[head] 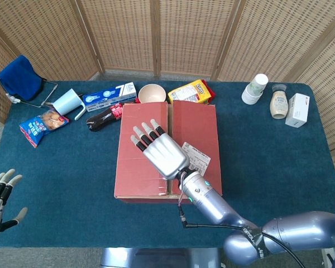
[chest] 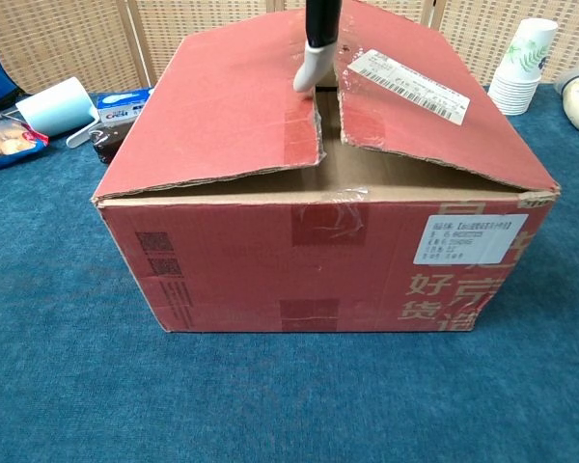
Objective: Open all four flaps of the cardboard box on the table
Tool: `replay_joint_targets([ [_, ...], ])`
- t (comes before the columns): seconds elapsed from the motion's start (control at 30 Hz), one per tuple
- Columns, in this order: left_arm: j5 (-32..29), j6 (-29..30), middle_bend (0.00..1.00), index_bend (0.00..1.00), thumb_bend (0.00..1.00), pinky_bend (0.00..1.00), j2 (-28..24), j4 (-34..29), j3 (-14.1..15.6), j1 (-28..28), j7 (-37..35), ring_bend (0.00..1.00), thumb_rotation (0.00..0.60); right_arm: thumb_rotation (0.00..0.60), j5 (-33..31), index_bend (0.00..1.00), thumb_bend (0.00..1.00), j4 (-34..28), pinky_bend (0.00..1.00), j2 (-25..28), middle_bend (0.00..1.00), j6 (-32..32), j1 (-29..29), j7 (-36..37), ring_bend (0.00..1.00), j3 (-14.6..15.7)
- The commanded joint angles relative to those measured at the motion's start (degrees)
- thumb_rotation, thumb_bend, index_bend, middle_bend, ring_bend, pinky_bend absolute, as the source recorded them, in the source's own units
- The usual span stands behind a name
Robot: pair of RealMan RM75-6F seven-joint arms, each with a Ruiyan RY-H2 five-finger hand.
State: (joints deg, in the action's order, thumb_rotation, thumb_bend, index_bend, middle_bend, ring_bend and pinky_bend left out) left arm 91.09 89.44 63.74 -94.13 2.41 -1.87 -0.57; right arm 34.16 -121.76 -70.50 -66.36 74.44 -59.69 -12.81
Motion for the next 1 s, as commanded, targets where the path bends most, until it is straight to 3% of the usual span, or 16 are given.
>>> replay_joint_targets([
  [0.03,0.03,0.01,0.0,0.13,0.2,0.11,-0.04,-0.02,0.01,0.0,-0.04,0.0,0.6,0.6,-0.4,0.0,0.0,0.39,0.11,-0.42,0.0,-0.39,0.34,-0.49,0.0,0.56],
  [0.27,0.28,0.12,0.0,0.13,0.2,0.11,-0.02,-0.08,0.13,-0.03,0.01,0.0,0.6,0.6,-0.24,0.0,0.0,0.24,0.11,-0.07,0.0,-1.52,0.57,-1.65,0.0,1.95],
  [0.47,0.49,0.01,0.0,0.13,0.2,0.11,0.1,-0.25,0.22,0.05,0.38,0.0,0.6,0.6,0.47,0.0,0.1,-0.7,0.11,1.64,0.0,-2.25,0.28,-2.69,0.0,3.24],
  [0.57,0.59,0.0,0.0,0.13,0.2,0.11,0.17,-0.36,0.27,0.06,0.56,0.0,0.6,0.6,1.61,0.0,0.18,-1.01,0.11,2.3,0.0,-2.9,-0.08,-3.42,0.0,4.17],
  [0.73,0.9,0.23,0.0,0.13,0.2,0.11,0.22,-0.49,0.4,-0.04,0.69,0.0,0.6,0.6,3.62,0.0,0.45,-2.32,0.11,3.79,0.0,-4.38,-1.12,-4.31,0.0,5.46],
  [0.83,1.11,0.34,0.0,0.13,0.2,0.11,0.2,-0.54,0.49,-0.08,0.77,0.0,0.6,0.6,4.76,0.0,0.54,-3.61,0.11,5.41,0.0,-5.0,-1.89,-4.5,0.0,5.98],
  [1.0,1.3,0.26,0.0,0.13,0.2,0.11,0.21,-0.63,0.62,-0.05,0.88,0.0,0.6,0.6,6.35,0.0,0.6,-5.23,0.11,7.91,0.0,-5.71,-3.26,-4.4,0.0,6.58],
])
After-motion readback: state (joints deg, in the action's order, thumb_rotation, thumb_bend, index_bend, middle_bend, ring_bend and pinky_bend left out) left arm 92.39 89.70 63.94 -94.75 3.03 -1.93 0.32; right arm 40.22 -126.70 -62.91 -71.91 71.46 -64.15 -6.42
